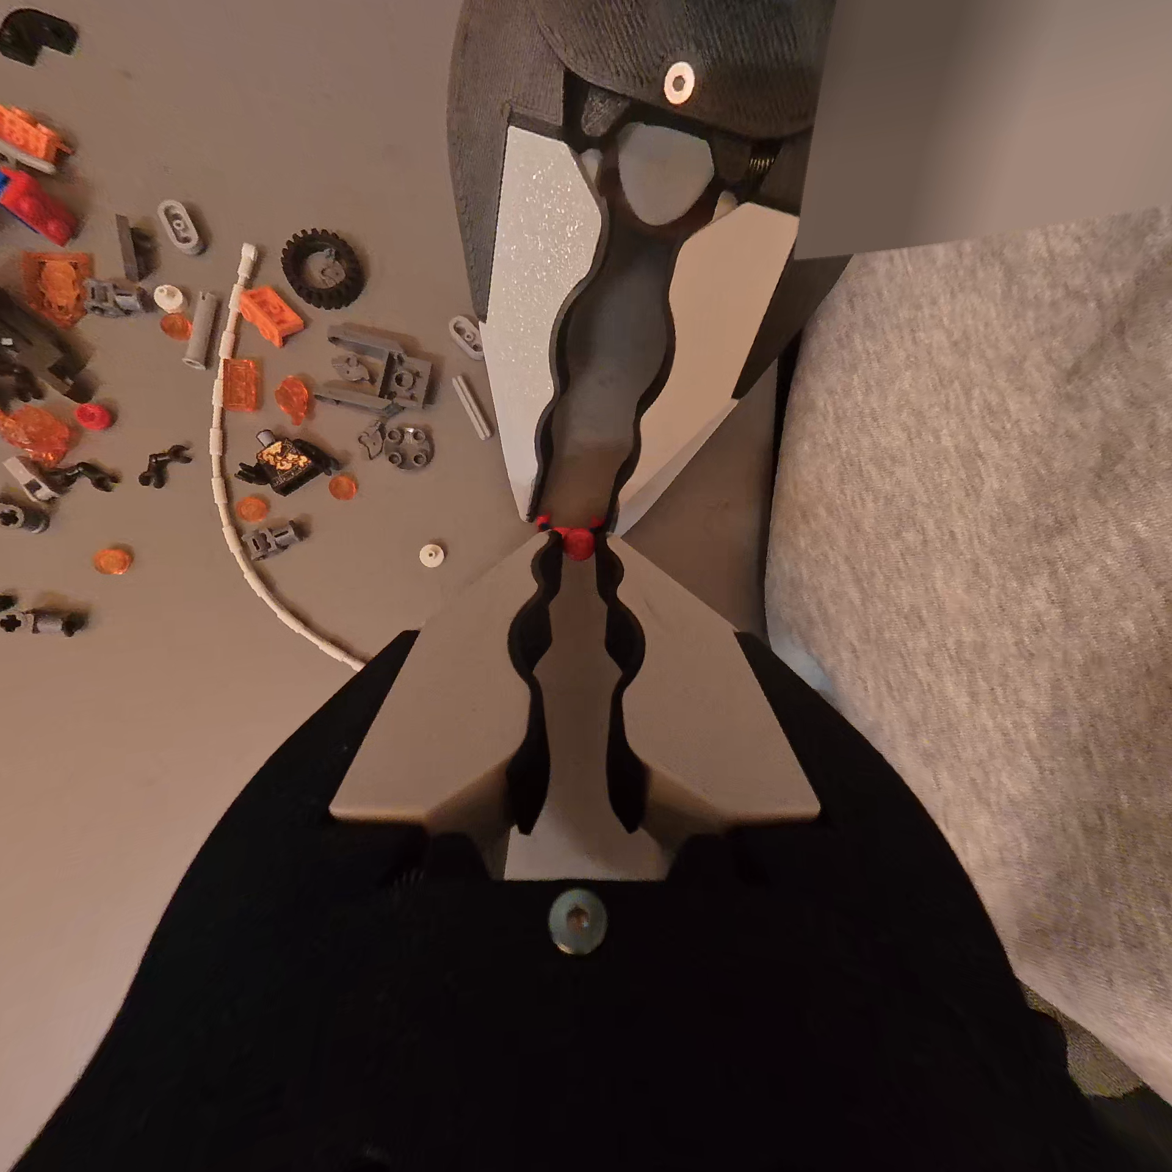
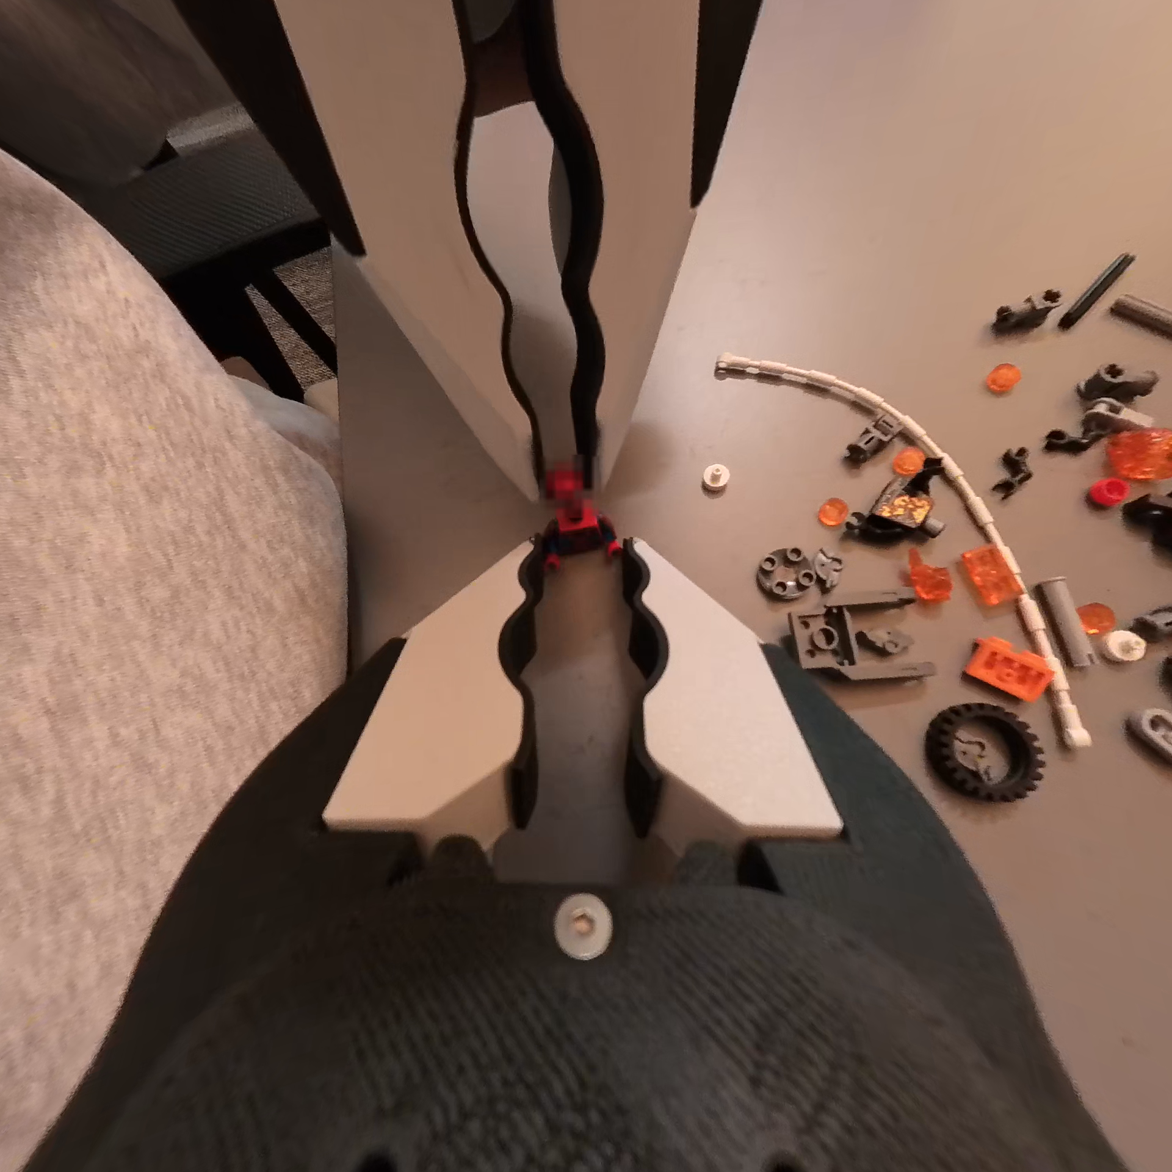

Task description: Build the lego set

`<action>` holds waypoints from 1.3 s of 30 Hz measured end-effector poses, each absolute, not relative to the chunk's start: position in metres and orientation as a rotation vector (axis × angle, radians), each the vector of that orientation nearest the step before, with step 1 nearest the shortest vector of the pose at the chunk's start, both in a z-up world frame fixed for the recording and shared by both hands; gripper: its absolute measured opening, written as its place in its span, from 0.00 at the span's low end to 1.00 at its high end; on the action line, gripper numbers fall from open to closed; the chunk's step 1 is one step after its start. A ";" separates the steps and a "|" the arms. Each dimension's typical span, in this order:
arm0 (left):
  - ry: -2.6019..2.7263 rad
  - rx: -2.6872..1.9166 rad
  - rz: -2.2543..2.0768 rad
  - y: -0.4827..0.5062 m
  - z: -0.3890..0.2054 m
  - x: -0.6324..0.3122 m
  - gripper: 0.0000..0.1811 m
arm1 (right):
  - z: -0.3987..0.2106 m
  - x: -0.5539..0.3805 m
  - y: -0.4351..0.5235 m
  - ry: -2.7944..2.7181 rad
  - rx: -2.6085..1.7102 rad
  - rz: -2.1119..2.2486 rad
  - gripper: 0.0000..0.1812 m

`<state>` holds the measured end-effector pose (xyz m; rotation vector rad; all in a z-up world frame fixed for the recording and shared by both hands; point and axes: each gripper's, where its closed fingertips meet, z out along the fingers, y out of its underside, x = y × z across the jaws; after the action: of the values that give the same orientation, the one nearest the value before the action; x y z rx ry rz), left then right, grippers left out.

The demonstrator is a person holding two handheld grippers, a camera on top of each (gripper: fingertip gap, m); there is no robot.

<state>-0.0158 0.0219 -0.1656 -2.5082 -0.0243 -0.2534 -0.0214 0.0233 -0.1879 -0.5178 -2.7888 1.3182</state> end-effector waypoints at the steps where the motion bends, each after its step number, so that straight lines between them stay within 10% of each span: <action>1: -0.024 -2.513 -0.255 0.022 -0.167 -0.016 0.05 | -0.188 -0.021 0.023 -2.788 -0.517 1.317 0.13; 39: -0.095 -2.424 -0.376 0.023 -0.168 -0.015 0.05 | -0.187 -0.019 0.020 -2.783 -0.510 1.311 0.13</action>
<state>-0.0155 0.0232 -0.1681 -2.4238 -0.0947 -0.3758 -0.0190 0.0202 -0.1874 -0.5100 -2.7828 1.3110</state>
